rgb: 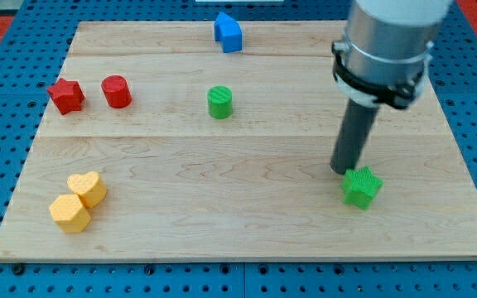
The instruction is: Slide the green star towards the right bottom
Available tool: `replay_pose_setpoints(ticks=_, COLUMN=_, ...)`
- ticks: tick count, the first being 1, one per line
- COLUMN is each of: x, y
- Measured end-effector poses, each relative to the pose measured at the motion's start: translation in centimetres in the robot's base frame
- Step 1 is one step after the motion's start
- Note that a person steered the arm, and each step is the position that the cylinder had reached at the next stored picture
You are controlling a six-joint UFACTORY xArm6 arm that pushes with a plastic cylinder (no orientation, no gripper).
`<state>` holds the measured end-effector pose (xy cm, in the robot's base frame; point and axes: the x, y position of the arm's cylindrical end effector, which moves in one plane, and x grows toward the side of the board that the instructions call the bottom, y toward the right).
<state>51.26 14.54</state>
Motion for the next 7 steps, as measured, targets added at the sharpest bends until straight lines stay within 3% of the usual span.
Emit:
replay_pose_setpoints(ticks=2, x=2.3, y=1.8)
replay_pose_setpoints(ticks=3, x=-0.2, y=-0.8)
replay_pose_setpoints(ticks=5, x=4.7, y=-3.1)
replay_pose_setpoints(ticks=6, x=5.3, y=-0.3)
replay_pose_setpoints(ticks=7, x=1.4, y=-8.6)
